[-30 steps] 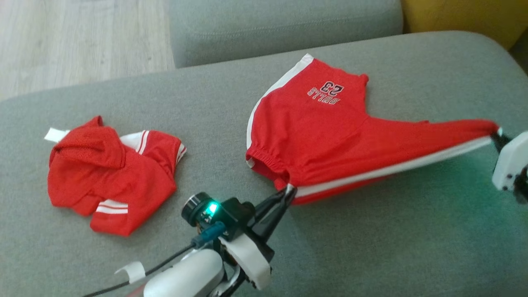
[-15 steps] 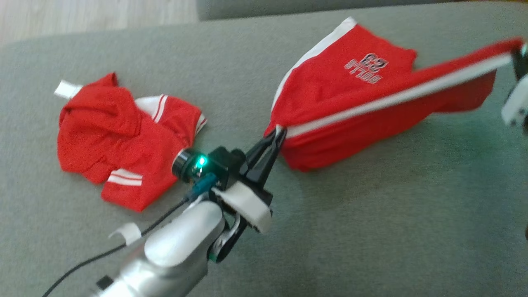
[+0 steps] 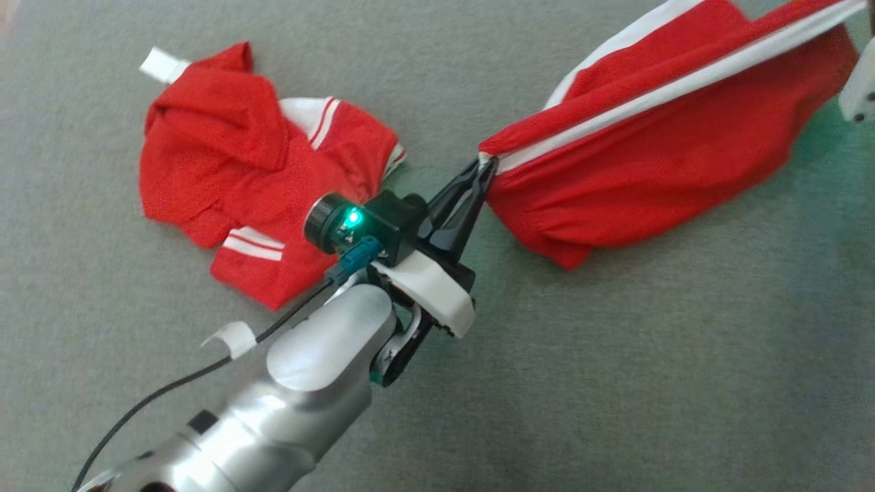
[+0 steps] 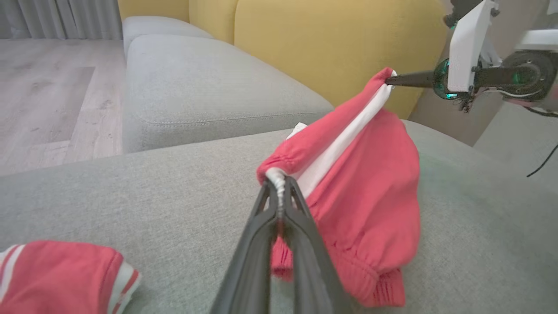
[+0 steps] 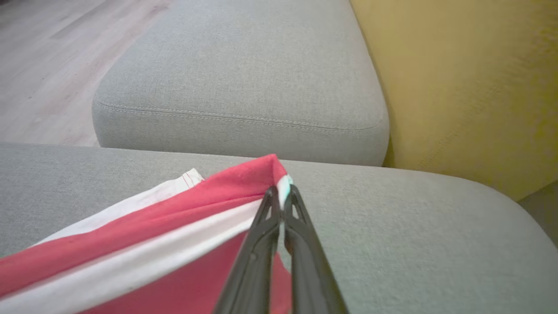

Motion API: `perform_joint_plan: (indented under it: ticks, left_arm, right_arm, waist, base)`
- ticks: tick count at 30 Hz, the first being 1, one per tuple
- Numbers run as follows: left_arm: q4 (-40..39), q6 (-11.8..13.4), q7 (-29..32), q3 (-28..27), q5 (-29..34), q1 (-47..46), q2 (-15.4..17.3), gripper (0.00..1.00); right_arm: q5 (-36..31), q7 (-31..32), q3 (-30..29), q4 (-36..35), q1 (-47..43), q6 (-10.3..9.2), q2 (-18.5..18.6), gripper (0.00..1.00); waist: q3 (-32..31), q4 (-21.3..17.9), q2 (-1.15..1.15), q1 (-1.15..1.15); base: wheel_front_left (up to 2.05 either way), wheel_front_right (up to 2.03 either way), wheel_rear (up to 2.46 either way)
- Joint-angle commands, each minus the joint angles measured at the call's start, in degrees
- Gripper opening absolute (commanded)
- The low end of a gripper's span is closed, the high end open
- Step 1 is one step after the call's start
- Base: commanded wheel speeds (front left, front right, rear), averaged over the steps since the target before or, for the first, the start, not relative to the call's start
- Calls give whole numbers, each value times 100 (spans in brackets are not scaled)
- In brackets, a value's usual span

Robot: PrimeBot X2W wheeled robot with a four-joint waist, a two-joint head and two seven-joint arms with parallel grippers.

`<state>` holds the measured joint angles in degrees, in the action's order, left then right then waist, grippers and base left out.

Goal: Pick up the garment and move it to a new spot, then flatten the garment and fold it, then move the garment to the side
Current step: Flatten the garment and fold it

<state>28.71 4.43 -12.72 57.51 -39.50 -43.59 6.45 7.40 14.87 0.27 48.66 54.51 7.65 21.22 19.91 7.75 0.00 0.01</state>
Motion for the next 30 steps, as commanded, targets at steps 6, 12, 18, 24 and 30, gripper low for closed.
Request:
perform_joint_plan:
  ticks: [6, 12, 18, 24, 30]
  left_arm:
    - [100, -122, -136, -84, 60, -320, -163, 0]
    - [199, -198, -185, 2, 102, -413, -283, 0]
    - [303, -170, -204, 102, 173, -478, -327, 100]
    - [399, -110, -219, 52, 195, -441, -338, 100]
    - [422, -3, -225, -148, 233, -326, -269, 100]
  right_arm:
    - [-117, -395, 155, 423, 633, -16, 117, 0]
    - [-143, -680, 276, 899, 951, -16, 156, 28]
    - [-83, -1043, 79, 1340, 1170, -16, 79, 100]
    - [122, -1609, 181, 1488, 1194, -16, 46, 100]
    - [478, -2080, 263, 1501, 1088, -16, 55, 100]
  waist:
    - [369, 406, 0, -1]
    - [501, 572, 0, -1]
    - [555, 592, 0, -1]
    - [436, 464, 0, -1]
    - [179, 310, 0, -1]
  base:
    - [0, 0, 0]
    - [0, 0, 0]
    - [0, 0, 0]
    - [0, 0, 0]
    - [0, 0, 0]
